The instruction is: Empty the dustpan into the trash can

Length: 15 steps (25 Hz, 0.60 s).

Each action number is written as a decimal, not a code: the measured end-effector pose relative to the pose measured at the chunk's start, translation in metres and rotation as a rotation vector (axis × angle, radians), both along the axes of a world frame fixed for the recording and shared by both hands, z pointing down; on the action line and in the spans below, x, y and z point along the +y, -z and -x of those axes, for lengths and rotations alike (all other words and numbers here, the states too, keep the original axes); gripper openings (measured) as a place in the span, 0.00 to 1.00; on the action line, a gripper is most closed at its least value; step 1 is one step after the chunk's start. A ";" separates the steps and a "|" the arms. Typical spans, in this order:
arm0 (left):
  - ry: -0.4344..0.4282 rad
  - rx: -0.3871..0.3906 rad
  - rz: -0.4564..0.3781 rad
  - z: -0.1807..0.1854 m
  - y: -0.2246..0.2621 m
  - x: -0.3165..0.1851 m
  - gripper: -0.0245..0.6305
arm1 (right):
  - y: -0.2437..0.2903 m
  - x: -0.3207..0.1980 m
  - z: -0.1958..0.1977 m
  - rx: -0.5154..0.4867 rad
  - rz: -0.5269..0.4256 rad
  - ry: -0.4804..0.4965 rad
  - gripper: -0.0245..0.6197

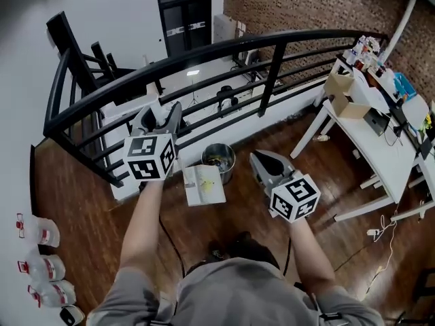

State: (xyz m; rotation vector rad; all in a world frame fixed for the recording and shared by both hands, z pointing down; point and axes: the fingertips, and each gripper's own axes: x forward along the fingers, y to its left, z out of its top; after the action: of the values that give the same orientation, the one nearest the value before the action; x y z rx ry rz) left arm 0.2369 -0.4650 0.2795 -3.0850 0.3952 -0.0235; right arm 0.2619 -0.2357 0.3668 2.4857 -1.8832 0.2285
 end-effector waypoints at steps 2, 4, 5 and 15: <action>0.009 -0.003 -0.010 -0.023 -0.001 -0.009 0.35 | -0.004 -0.007 -0.023 -0.008 -0.002 0.001 0.04; 0.014 -0.019 -0.017 -0.049 -0.006 -0.016 0.35 | -0.006 -0.014 -0.050 -0.016 -0.013 0.001 0.04; 0.018 -0.030 -0.019 -0.063 -0.011 -0.020 0.35 | -0.006 -0.018 -0.064 -0.020 -0.020 0.001 0.04; 0.079 -0.129 -0.031 -0.176 -0.037 -0.053 0.35 | -0.015 -0.040 -0.187 -0.063 -0.040 0.052 0.04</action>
State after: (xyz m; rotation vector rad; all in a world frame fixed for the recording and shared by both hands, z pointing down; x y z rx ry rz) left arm 0.4130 -0.5177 0.3164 -3.0146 0.5050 -0.2155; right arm 0.4487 -0.2758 0.3815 2.4796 -1.9926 0.2745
